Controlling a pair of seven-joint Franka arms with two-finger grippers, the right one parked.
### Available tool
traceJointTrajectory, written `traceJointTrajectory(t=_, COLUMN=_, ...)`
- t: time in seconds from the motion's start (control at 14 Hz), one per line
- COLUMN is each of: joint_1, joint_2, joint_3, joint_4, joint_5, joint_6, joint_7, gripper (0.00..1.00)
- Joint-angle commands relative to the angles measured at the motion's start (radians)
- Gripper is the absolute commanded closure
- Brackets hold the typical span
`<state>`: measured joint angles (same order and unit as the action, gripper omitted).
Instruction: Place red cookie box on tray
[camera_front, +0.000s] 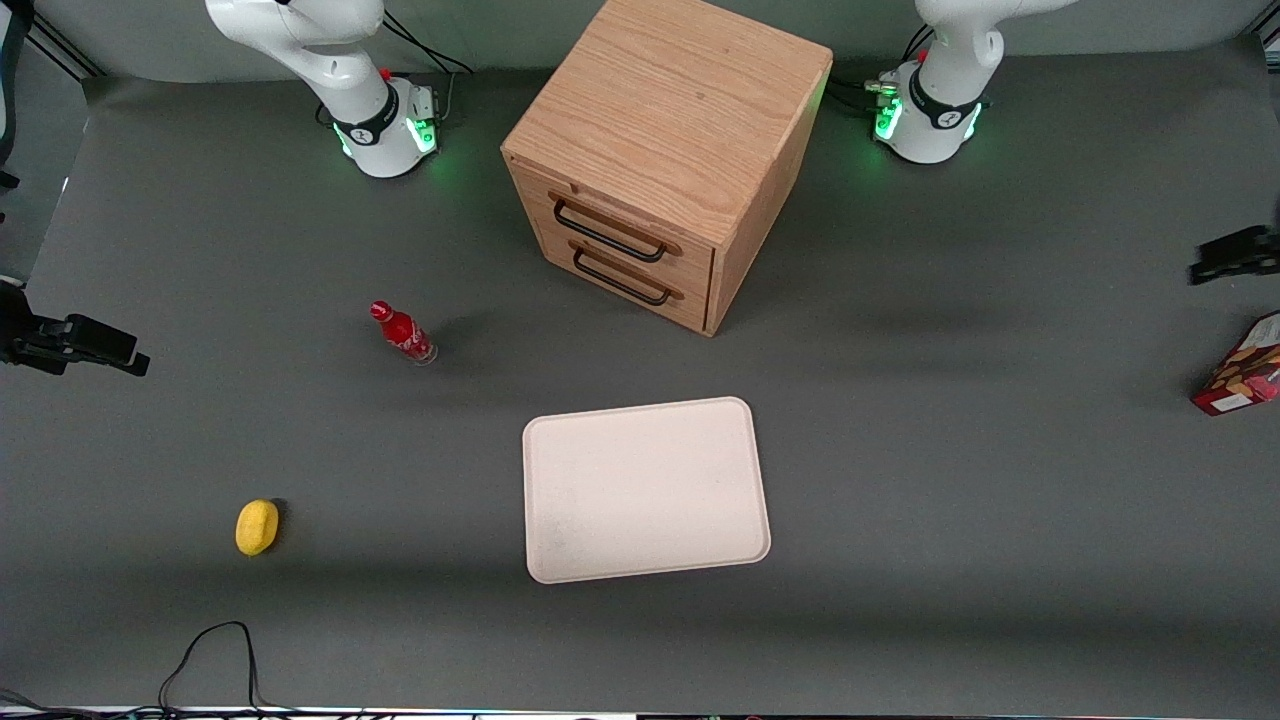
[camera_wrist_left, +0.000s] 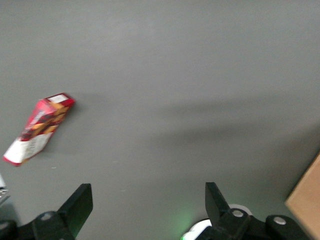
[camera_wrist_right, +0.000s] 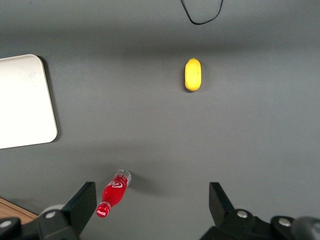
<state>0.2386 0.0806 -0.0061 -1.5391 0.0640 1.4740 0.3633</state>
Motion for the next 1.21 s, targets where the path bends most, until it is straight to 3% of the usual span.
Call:
traceJointTrajectory(t=0.0, joint_1=0.153, joint_2=0.005, joint_3=-0.008, joint_4=-0.007, joint_5=0.014, joint_6=0.054, joint_7=0.227, gripper=0.00)
traceJointTrajectory(t=0.5, joint_1=0.516, joint_2=0.094, joint_3=-0.008, joint_4=0.007, joint_5=0.013, joint_6=0.213, joint_7=0.615, gripper=0.00)
traceJointTrajectory(t=0.79, joint_1=0.550, joint_2=0.166, joint_3=-0.008, joint_4=0.071, joint_5=0.016, joint_6=0.218, joint_7=0.653, gripper=0.00)
traceJointTrajectory(t=1.14, joint_1=0.544, joint_2=0.224, joint_3=-0.009, joint_4=0.057, joint_5=0.068, joint_6=0.307, joint_7=1.156, gripper=0.00)
